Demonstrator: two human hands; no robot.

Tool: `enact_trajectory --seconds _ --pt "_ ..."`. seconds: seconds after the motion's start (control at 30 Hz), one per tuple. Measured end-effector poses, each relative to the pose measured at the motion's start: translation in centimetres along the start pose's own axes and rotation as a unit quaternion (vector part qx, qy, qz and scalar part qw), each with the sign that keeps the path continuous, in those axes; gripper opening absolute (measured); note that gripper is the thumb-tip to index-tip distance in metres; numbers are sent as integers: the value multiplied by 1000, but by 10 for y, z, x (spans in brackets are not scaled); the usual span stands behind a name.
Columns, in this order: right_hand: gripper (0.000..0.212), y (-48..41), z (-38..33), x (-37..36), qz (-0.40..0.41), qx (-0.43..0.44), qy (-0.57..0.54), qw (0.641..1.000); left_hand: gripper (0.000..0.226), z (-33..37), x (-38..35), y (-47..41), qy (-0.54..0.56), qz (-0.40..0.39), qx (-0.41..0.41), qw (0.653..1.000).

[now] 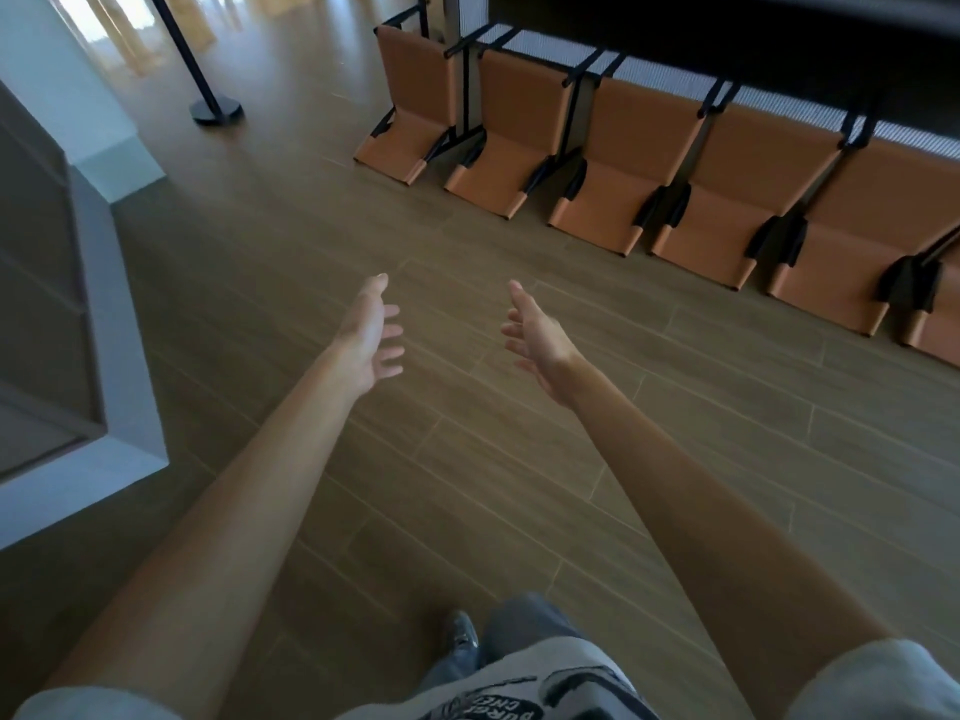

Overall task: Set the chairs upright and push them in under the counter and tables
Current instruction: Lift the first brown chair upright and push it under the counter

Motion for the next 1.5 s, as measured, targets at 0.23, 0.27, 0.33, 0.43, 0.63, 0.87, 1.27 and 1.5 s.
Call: enact_trajectory --seconds 0.23,0.27,0.33,0.43,0.63,0.87,1.27,1.5 --pt "89 -92 -55 -30 -14 -2 5 1000 63 41 35 -89 18 23 13 1000" --pt "89 -110 -64 -33 -19 0 2 1000 63 49 38 -105 17 26 14 999" --pt "86 -145 -81 -36 -22 4 -3 1000 63 64 39 -138 14 34 15 999" --pt "84 -203 -107 -35 -28 3 -12 1000 61 91 33 -193 -2 40 9 999" --pt "76 -300 -181 -17 -37 -9 -45 998 59 155 10 -286 8 44 19 999" --pt "58 -383 -249 0 -28 -19 -27 999 48 213 -3 -363 44 43 3 998" --pt "78 -475 -274 -15 -38 -83 -44 995 50 242 7 -462 19 35 44 998" --pt "82 -532 -312 -43 -36 -73 -69 994 52 267 41 -541 21 9 50 998"
Point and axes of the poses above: each hand's wrist, its own y-axis away from the middle knuckle, its own x-axis out of the back of the hand, z = x × y, the point moved 6 cm from there along -y, towards the middle knuckle, and after that the axes turned 6 degrees about -x, right-handed, at the moved point
